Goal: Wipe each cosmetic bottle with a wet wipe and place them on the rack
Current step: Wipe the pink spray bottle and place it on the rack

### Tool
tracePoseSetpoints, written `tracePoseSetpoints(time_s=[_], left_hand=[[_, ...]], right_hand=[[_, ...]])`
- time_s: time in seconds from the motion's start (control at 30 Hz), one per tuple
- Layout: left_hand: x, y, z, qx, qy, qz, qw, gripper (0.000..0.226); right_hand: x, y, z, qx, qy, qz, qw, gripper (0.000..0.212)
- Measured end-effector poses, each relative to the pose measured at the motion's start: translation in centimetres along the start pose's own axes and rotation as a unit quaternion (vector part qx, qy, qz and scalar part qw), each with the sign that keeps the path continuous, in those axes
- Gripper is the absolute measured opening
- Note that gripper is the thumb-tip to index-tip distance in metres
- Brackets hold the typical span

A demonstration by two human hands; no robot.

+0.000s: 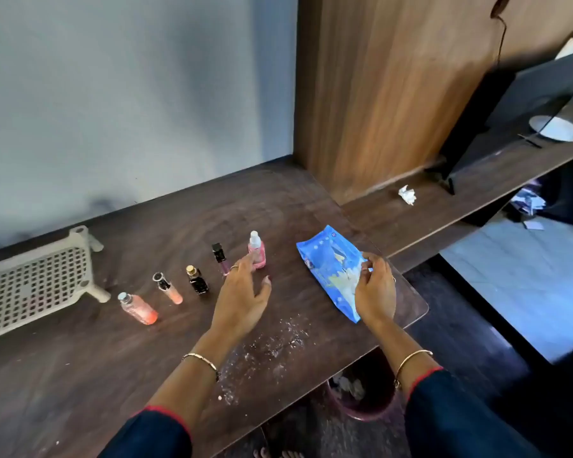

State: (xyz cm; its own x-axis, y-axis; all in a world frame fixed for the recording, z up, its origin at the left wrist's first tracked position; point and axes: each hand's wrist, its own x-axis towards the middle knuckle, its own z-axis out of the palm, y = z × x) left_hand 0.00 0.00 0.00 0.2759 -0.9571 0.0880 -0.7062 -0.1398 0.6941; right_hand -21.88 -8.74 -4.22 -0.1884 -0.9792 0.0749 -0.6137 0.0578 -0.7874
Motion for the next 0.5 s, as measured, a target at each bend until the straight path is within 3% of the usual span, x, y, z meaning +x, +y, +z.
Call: tracePoseSetpoints(time_s=[0.1, 0.3, 0.5], left_hand=[[0.1, -0.5, 0.7, -0.018, -0.003, -0.015, 1.0, 0.055], [0.0, -0.4, 1.9, -0.048, -0.006, -0.038, 0.998, 0.052], [-0.2, -0.4, 1.8, -0.063, -0.012, -0.05, 0.997, 0.054]], right_hand=[[0.5, 1.4, -0.3, -0.061, -0.035, 0.038, 0.997, 0.03], [0.8, 3.4, 0.0, -0.131, -0.192, -0.016, 0.972, 0.052], [0.8, 3.3, -0.1, -0.127, -0.169, -0.029, 0.977, 0.035]])
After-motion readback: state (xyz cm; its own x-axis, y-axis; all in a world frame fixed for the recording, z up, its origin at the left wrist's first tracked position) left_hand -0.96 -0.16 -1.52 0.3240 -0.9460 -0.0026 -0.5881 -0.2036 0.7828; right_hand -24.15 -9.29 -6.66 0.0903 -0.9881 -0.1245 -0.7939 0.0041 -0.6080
